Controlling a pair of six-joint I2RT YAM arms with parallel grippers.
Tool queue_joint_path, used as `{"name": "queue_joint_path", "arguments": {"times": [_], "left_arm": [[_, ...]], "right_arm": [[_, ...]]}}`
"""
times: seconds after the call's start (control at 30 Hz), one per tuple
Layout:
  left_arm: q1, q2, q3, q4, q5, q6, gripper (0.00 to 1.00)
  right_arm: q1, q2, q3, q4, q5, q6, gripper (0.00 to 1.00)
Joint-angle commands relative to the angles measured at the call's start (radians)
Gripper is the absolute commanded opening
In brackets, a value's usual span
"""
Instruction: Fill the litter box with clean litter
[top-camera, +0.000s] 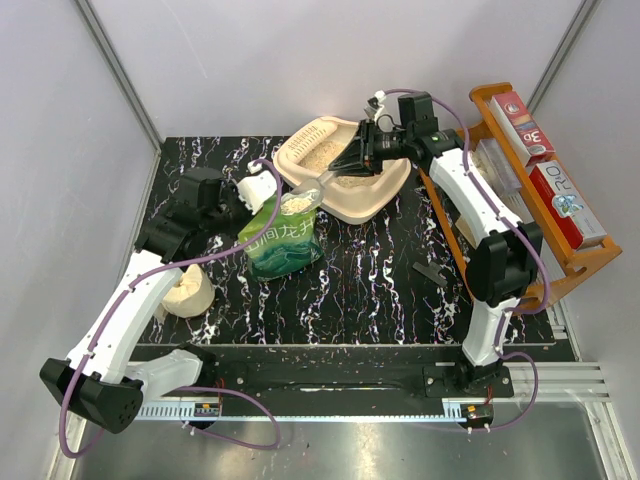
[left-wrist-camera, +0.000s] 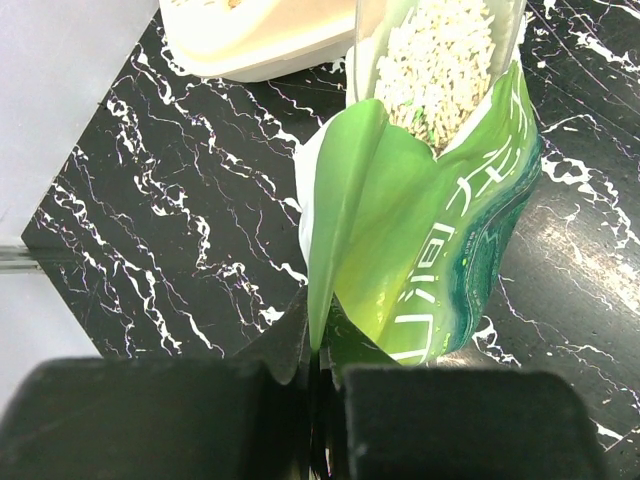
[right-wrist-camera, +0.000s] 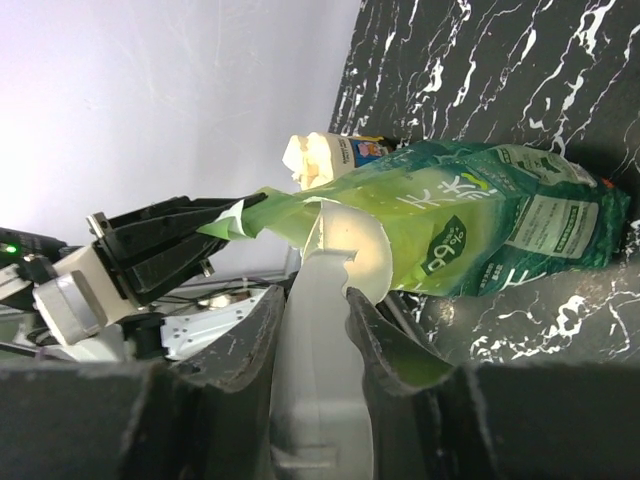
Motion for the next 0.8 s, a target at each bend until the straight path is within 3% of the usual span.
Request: {"name": "queue_joint_path", "arguments": {"times": [0.0, 0.77], "left_arm": [[0.015, -0.064, 0.073, 0.058, -0.08, 0.024, 0.0], [0.017, -0.063, 0.103, 0.014, -0.074, 0.036, 0.0]], "right_arm": [[-0.096, -0.035, -0.087, 0.122, -0.058, 0.086, 0.0], [-0.111, 0.078, -0.357, 0.651, -0.27, 0.522, 0.0]]}}
